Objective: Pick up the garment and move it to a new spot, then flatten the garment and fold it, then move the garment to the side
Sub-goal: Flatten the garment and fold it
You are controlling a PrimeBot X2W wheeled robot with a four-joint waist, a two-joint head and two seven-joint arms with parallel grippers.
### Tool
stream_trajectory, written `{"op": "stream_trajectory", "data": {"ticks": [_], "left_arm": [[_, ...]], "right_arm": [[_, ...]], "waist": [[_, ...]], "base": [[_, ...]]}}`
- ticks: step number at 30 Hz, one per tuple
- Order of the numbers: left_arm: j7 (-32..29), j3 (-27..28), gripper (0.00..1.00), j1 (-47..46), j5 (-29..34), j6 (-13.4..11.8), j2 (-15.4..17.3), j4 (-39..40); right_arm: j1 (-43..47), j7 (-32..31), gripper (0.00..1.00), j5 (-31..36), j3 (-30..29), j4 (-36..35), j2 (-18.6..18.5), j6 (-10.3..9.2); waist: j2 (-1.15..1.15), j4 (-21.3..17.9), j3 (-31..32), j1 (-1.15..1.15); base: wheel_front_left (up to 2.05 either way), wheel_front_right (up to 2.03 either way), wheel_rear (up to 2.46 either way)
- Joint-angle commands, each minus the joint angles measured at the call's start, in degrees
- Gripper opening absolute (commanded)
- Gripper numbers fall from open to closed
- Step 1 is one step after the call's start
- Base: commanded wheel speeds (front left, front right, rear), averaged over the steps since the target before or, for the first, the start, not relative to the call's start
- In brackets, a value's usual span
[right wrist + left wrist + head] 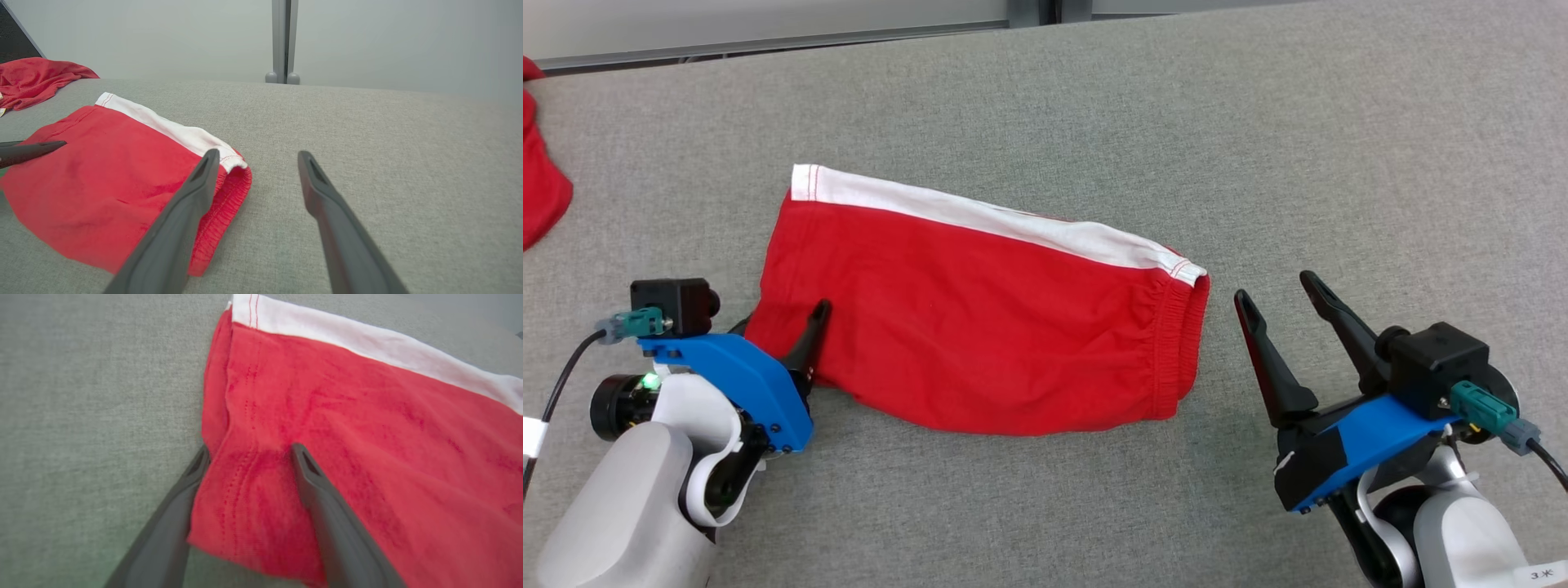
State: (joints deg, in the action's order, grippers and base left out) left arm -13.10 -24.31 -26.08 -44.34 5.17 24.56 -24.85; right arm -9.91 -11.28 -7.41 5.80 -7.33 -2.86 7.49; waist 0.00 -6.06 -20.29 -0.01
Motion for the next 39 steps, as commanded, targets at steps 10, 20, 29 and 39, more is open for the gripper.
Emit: {"op": "stream_trajectory", "data": {"ticks": [10, 20, 29, 39], "left_arm": [[0.59, -0.54, 0.00, -0.67, -0.69, 0.17, -1.60, 0.45], [6.14, 2.13, 0.00, 7.90, -4.54, -1.25, -3.79, 5.46], [10.44, 3.92, 0.00, 16.71, -6.79, -4.21, -5.87, 11.33], [17.75, 4.26, 1.00, 16.03, -0.58, -7.92, -5.28, 12.62]], "right_arm": [[-1.21, 0.94, 1.00, -0.56, 0.41, 0.73, -0.06, 0.01], [-0.47, 1.48, 1.00, -0.41, -1.84, 2.02, -0.07, 0.01], [0.65, 1.83, 1.00, -0.86, -3.17, 2.95, -0.07, 0.01], [0.71, 2.79, 1.00, -1.51, -3.01, 5.23, -0.07, 0.01]], "waist": [[0.00, 0.07, 0.06, 0.01], [0.00, 3.73, 3.09, 0.01], [0.00, 6.14, 5.23, 0.01], [0.00, 5.70, 6.86, 0.01]], "base": [[0.00, 0.00, 0.00], [0.00, 0.00, 0.00], [0.00, 0.00, 0.00], [0.00, 0.00, 0.00]]}}
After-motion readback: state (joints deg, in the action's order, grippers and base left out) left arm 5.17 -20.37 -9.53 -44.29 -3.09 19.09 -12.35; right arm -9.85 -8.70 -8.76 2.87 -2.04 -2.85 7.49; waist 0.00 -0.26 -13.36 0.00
